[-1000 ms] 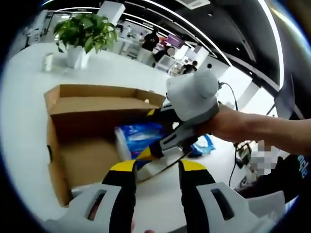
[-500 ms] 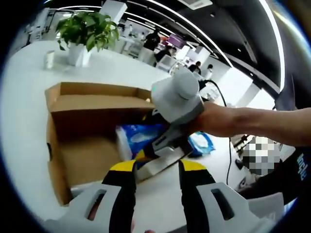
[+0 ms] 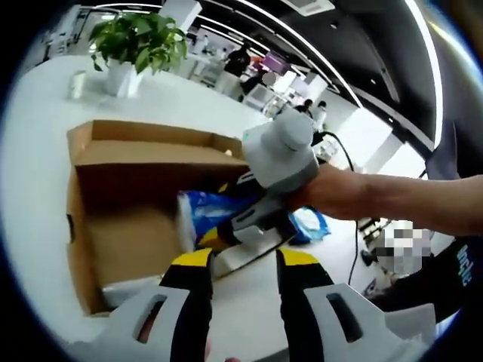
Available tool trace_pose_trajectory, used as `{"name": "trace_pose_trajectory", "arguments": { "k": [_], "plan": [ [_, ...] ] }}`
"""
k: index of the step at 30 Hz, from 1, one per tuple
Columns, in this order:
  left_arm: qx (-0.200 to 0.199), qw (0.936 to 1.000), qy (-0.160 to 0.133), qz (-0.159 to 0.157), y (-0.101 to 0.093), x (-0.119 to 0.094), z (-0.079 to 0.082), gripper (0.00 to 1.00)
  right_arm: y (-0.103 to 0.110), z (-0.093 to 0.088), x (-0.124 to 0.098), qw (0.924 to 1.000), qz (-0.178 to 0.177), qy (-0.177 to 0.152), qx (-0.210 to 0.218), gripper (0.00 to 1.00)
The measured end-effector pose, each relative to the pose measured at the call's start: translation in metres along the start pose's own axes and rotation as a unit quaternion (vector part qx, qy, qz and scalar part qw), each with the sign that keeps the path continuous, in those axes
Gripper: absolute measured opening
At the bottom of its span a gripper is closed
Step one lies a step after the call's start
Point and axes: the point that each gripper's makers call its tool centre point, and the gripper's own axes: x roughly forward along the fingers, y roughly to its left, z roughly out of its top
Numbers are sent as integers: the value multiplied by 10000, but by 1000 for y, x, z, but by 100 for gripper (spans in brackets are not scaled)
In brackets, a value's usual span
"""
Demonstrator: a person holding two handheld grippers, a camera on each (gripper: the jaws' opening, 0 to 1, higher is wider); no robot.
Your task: Operate the shoe box by opening the lid, removing the specified soft item, and placing it in the target area until the item is outside and the box remains undamaged.
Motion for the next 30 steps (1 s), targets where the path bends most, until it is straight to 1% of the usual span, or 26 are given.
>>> {"name": "trace_pose_trajectory", "arguments": {
  "k": [1, 2, 3, 5, 6, 7, 8, 10, 12, 18, 26, 30],
  "plan": [
    [-22, 10000, 10, -18, 0, 0, -1, 31, -4, 5, -3, 9994, -68, -188, 277, 46],
    [-39, 10000, 16, -24, 0, 0, -1, 31, -3, 7, -4, 9989, -29, -240, 405, 41],
    [-54, 10000, 8, -15, 1, 0, -1, 31, -8, 9, -6, 9976, -73, -357, 583, 36],
    [-46, 10000, -6, 3, 1, -1, 0, 31, -8, 11, -12, 9962, -79, -444, 739, 23],
    [-50, 10000, -8, 9, 2, -1, 1, 31, -6, 13, -14, 9954, -22, -521, 808, 14],
    [-58, 10000, -14, 14, 2, -1, 1, 31, -8, 18, -15, 9929, -59, -687, 965, 6],
    [-66, 10000, -19, 14, 2, -1, 1, 31, -12, 17, -15, 9914, -161, -705, 1095, 3],
    [-67, 10000, -17, 8, 2, -1, 1, 31, -7, 14, -16, 9901, -141, -740, 1184, 1],
    [-68, 10000, -4, -4, 1, -1, 0, 31, -8, 14, -17, 9879, -144, -812, 1311, 0],
    [-74, 10000, -24, 23, 3, -3, 1, 30, -3, 19, -25, 9878, -288, -871, 1256, 0],
    [-72, 9999, -39, 59, 5, -3, 2, 31, 4, 33, -40, 9862, -339, -1103, 1190, 0],
    [-72, 9999, -57, 116, 8, -4, 3, 31, 8, 39, -49, 9842, -360, -1235, 1218, 0]
  ]
}}
